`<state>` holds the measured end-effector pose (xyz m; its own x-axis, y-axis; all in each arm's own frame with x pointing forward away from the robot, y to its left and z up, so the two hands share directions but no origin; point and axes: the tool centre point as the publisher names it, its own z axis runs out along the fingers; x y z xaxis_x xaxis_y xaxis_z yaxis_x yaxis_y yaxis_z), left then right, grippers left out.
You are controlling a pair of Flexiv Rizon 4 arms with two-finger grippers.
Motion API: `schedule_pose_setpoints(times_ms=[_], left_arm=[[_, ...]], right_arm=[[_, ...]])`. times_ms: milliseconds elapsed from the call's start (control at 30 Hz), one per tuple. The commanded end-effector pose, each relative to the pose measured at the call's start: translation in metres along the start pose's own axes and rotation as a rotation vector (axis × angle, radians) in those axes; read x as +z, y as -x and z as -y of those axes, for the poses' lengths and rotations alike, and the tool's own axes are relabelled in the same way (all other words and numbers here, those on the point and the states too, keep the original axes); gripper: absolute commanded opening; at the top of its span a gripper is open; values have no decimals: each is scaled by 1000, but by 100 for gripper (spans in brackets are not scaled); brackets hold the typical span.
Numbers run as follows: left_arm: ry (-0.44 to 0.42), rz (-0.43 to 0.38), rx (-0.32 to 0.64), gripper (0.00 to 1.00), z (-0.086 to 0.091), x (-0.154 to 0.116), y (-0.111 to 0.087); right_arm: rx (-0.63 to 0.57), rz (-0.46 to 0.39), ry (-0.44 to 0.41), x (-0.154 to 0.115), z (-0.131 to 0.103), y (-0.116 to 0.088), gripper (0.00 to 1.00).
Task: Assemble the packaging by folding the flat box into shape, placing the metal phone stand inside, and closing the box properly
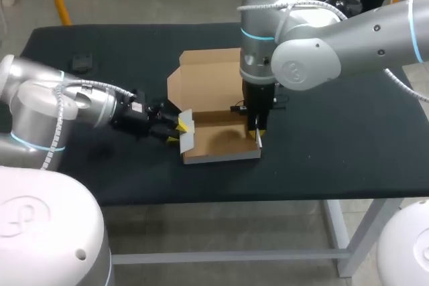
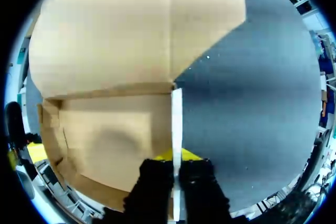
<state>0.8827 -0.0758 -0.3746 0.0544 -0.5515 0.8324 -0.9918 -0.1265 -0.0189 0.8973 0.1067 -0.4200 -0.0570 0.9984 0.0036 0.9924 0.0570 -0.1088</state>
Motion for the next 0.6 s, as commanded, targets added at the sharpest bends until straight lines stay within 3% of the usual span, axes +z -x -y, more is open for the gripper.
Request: schedule_pose_setpoints(times_ms=[33, 467, 600], left_arm=[[-1, 37, -6, 40, 1, 4, -4], [17, 135, 63, 39, -5, 9, -3], [16, 159, 70, 46, -7, 10, -2]], right_arm=[[-1, 3, -5, -1, -1, -2, 0], [-1, 3, -5, -1, -1, -2, 0], [-1, 3, -5, -1, -1, -2, 0]])
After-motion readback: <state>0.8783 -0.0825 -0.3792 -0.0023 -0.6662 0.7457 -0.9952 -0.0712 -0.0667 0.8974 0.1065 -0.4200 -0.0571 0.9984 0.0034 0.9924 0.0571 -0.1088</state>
